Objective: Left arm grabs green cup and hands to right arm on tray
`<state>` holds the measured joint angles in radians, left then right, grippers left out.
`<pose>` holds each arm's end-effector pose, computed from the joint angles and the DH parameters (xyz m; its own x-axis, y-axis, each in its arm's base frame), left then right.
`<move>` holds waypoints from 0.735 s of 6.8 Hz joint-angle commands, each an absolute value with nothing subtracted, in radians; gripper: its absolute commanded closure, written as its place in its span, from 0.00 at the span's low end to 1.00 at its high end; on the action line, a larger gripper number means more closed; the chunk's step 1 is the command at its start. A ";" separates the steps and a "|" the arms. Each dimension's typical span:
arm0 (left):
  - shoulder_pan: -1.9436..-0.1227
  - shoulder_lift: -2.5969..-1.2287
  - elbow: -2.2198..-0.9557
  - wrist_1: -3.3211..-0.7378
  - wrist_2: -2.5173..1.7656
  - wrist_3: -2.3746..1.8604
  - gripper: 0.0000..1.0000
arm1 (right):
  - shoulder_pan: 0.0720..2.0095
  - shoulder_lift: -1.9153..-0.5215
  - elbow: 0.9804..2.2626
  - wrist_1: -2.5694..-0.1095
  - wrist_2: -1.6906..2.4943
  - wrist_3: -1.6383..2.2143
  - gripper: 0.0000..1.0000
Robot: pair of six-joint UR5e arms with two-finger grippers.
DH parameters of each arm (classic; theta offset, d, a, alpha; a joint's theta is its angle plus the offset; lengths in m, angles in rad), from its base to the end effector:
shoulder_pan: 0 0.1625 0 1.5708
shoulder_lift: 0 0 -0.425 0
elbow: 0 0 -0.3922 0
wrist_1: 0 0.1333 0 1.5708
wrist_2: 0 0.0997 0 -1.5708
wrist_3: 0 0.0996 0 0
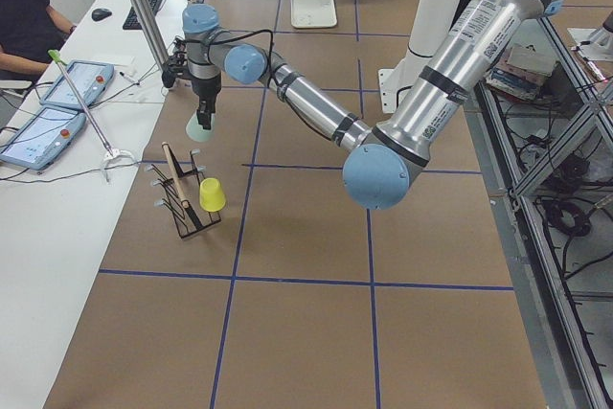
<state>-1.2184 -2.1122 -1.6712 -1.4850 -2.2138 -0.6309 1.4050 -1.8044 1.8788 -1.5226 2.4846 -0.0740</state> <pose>0.1587 -0.6448 0.3070 0.6913 -0.0073 -0.7226 0.1419 0.9819 0.1258 -0.0122 -0.4026 0.5950 0.5727 -0.2681 0.7747 0.2067 0.9617 0.1801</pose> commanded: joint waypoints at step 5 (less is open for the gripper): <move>-0.983 -2.069 -1.807 -1.712 -2.405 -0.869 0.98 | 1.137 -1.520 1.856 -1.177 2.533 0.580 0.03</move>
<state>-1.0170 -2.0694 -1.8147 -1.6062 -2.3472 -0.7930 1.1938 -1.5625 1.8614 -1.2857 2.5335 0.4221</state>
